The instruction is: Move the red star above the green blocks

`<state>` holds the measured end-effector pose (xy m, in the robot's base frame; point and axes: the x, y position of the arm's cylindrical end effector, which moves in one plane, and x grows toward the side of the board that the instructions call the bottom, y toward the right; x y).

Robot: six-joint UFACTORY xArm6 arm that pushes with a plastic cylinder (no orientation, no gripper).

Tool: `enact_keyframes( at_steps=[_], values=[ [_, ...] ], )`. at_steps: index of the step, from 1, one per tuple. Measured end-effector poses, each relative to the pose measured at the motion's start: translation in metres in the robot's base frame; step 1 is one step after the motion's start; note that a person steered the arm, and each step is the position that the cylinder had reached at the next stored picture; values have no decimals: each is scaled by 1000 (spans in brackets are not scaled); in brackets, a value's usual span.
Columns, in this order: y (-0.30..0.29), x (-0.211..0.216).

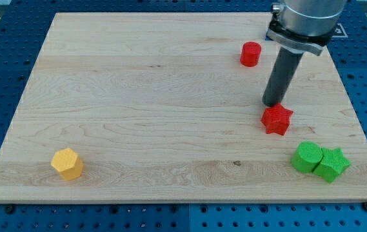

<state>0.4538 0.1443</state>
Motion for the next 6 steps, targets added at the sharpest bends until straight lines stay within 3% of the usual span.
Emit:
enact_keyframes(
  at_steps=[2,3,5,6],
  values=[
    [-3,31],
    [33,46],
    [79,43],
    [58,8]
  ],
)
